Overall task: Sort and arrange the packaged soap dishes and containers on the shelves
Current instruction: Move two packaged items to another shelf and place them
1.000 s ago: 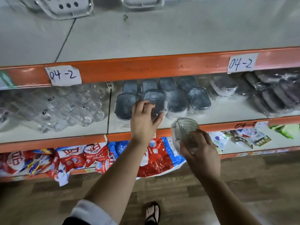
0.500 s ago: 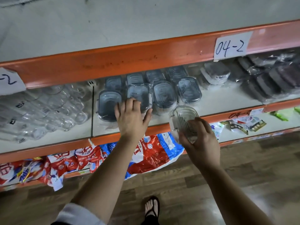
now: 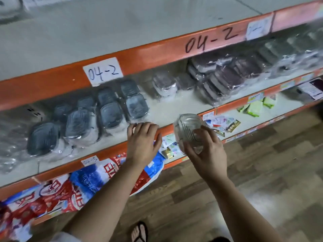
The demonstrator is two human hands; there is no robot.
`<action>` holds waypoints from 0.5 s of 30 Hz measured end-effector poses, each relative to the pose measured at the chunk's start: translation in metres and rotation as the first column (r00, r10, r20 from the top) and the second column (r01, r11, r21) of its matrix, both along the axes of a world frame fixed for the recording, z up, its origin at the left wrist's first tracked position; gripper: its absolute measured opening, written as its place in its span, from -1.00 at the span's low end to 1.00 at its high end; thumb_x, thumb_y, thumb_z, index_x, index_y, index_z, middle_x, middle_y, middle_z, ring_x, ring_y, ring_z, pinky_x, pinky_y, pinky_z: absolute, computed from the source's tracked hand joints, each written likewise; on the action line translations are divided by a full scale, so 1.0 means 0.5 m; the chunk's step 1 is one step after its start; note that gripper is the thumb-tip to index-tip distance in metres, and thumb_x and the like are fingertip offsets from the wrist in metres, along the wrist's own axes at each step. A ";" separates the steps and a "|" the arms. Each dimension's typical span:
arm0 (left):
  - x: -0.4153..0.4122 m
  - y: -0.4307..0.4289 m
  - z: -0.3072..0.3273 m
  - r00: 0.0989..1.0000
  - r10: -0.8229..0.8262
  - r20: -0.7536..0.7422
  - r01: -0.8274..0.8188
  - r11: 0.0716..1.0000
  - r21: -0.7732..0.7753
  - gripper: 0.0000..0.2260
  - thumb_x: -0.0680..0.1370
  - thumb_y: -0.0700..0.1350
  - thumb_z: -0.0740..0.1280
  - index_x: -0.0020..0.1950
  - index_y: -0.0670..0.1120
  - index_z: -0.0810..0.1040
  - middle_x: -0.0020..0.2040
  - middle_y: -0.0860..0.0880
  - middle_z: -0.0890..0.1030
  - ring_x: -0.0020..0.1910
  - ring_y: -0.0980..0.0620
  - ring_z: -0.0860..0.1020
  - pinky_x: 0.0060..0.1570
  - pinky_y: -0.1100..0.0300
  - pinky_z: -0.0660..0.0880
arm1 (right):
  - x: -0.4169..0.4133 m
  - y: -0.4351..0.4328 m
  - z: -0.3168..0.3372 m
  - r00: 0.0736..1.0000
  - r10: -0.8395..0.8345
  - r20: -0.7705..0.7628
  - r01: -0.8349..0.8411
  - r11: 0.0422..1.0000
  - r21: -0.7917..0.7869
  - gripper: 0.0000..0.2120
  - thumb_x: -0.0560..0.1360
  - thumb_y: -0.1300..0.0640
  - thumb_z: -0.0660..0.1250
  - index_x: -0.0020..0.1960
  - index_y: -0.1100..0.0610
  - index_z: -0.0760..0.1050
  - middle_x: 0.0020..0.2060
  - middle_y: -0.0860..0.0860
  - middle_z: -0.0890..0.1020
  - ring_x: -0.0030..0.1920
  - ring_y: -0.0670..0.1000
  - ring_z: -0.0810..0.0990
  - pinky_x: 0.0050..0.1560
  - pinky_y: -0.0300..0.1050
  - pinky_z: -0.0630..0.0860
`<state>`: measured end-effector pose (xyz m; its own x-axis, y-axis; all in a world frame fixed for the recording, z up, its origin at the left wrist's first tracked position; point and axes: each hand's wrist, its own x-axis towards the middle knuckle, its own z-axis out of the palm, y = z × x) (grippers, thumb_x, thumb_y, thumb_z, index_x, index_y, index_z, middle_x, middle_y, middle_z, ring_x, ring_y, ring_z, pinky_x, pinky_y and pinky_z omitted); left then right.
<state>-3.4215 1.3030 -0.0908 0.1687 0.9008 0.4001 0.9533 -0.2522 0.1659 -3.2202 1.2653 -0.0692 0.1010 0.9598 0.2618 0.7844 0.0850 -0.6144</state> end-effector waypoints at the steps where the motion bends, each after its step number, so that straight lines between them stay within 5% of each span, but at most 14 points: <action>1: 0.041 0.003 0.002 1.000 -0.013 -0.010 0.013 1.000 -0.019 -0.80 0.55 0.01 0.25 0.02 -0.06 0.60 -0.04 0.01 0.61 -0.04 -0.07 0.56 0.10 -0.02 0.36 | 0.036 0.002 0.001 1.000 -0.006 -0.003 0.006 1.000 0.006 -0.59 0.38 -0.09 0.41 0.12 0.13 0.55 0.23 0.08 0.55 0.10 0.22 0.57 -0.07 0.01 0.55; 7: 0.340 0.023 0.025 0.997 -0.072 0.031 0.074 0.996 -0.044 -0.77 0.53 0.00 0.22 0.00 -0.07 0.62 -0.11 -0.02 0.63 -0.11 -0.12 0.58 0.05 -0.03 0.39 | 0.329 0.007 0.013 1.000 -0.008 0.008 0.007 1.000 0.029 -0.57 0.40 -0.15 0.33 0.12 0.12 0.56 0.21 0.08 0.56 0.10 0.19 0.57 0.00 -0.03 0.53; 15: 0.674 0.073 0.028 0.986 -0.142 0.087 0.142 0.990 -0.003 -0.80 0.54 -0.03 0.20 0.00 -0.02 0.60 -0.07 0.02 0.61 -0.04 -0.08 0.57 0.06 0.01 0.32 | 0.669 0.049 0.035 0.999 -0.016 0.030 0.014 0.999 0.048 -0.61 0.38 -0.01 0.46 0.12 0.15 0.55 0.21 0.12 0.55 0.15 0.16 0.55 0.11 0.01 0.51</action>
<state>-3.0845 1.3393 -0.0768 0.2606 0.8737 0.4109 0.8900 -0.3823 0.2484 -2.8855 1.2898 -0.0519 0.1069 0.9446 0.3105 0.8038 0.1017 -0.5861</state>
